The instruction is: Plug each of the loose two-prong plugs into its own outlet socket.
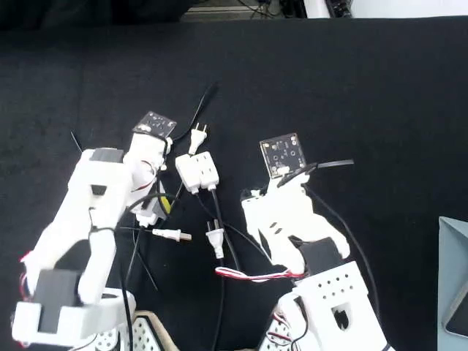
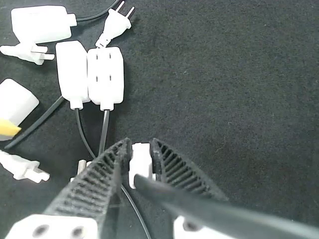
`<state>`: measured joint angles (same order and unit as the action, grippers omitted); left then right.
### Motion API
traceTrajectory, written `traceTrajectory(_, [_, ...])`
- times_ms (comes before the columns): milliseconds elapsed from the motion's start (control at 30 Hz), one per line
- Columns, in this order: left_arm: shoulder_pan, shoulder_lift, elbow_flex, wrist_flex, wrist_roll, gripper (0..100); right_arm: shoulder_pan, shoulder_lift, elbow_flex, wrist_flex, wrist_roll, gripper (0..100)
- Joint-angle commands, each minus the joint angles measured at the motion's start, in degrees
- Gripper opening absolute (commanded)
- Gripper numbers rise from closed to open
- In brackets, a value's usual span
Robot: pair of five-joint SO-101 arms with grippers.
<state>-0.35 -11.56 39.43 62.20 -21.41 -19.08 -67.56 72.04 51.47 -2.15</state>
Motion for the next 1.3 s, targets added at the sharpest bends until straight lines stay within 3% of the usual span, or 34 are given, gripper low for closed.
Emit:
traceTrajectory(0, [-0.9, 5.4, -0.8, -2.8, 0.4, 26, 0.6, 0.2, -0.6, -0.7, -0.4, 1.3])
traceTrajectory(167, [-0.1, 6.8, -2.9, -2.8, -0.2, 13, 0.6, 0.2, -0.6, -0.7, -0.4, 1.3])
traceTrajectory(467, [2.0, 6.9, -6.8, -3.0, -13.8, 5, 0.6, 0.2, -0.6, -0.7, -0.4, 1.3])
traceTrajectory(700, [7.2, 7.4, -6.3, -4.0, -18.5, 5, 0.6, 0.2, -0.6, -0.7, -0.4, 1.3])
traceTrajectory(933, [3.4, 6.8, -6.5, -4.6, -18.7, 24, 0.6, 0.2, -0.6, -0.7, -0.2, 1.3])
traceTrajectory(1133, [1.3, 6.7, -6.6, -4.0, -19.0, 25, 0.6, 0.2, -0.7, -0.8, -0.1, 1.3])
traceTrajectory(1267, [0.1, 3.4, -8.0, 0.9, -19.0, 25, 0.5, 0.2, -1.2, -1.1, 0.0, 1.4])
